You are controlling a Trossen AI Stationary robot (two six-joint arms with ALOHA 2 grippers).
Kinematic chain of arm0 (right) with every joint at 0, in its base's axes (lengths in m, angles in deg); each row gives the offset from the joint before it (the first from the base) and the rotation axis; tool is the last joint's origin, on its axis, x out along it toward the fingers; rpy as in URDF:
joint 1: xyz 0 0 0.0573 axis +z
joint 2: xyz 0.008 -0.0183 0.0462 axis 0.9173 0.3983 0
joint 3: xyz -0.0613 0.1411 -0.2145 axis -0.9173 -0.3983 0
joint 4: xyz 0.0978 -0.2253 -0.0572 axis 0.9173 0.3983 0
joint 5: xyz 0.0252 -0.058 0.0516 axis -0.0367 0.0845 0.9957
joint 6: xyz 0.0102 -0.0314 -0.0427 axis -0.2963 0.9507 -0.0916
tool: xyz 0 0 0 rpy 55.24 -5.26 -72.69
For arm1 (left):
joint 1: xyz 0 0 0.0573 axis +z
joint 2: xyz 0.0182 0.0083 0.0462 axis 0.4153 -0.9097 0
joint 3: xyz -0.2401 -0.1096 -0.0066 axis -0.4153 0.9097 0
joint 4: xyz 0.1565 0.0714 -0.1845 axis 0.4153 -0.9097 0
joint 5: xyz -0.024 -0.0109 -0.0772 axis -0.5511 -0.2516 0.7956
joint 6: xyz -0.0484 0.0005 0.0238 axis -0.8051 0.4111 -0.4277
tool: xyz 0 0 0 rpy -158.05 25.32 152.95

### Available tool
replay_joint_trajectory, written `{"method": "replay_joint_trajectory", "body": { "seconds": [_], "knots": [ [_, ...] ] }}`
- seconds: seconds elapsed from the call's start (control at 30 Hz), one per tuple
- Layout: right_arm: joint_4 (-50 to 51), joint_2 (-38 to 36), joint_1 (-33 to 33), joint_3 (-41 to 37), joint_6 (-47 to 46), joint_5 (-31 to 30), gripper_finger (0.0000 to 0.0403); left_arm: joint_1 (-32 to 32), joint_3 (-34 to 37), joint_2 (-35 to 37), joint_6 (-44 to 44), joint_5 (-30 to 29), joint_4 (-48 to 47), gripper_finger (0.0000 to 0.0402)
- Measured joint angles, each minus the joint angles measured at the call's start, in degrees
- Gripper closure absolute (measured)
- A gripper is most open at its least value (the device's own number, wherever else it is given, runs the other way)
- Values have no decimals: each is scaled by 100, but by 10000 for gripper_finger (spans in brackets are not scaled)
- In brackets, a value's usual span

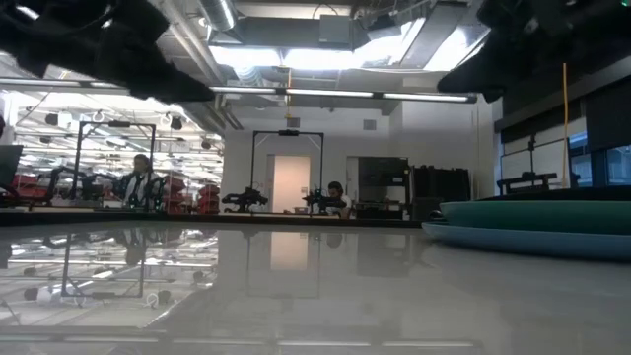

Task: Stack plastic plates
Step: Return to Home Position

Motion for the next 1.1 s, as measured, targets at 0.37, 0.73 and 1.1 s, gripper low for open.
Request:
{"method": "replay_joint_trajectory", "body": {
  "seconds": [0.37,0.73,1.1],
  "knots": [
    [-1770,-1015,1,-1388,-280,367,395,42,1201,2145,-125,-224,-56,393],
    [-1884,-2303,3,-2113,-295,348,402,40,1579,3529,-352,149,-725,389],
    [-472,-4319,3,-2758,-406,260,402,38,1577,4284,-860,268,-1240,399]
  ]
}}
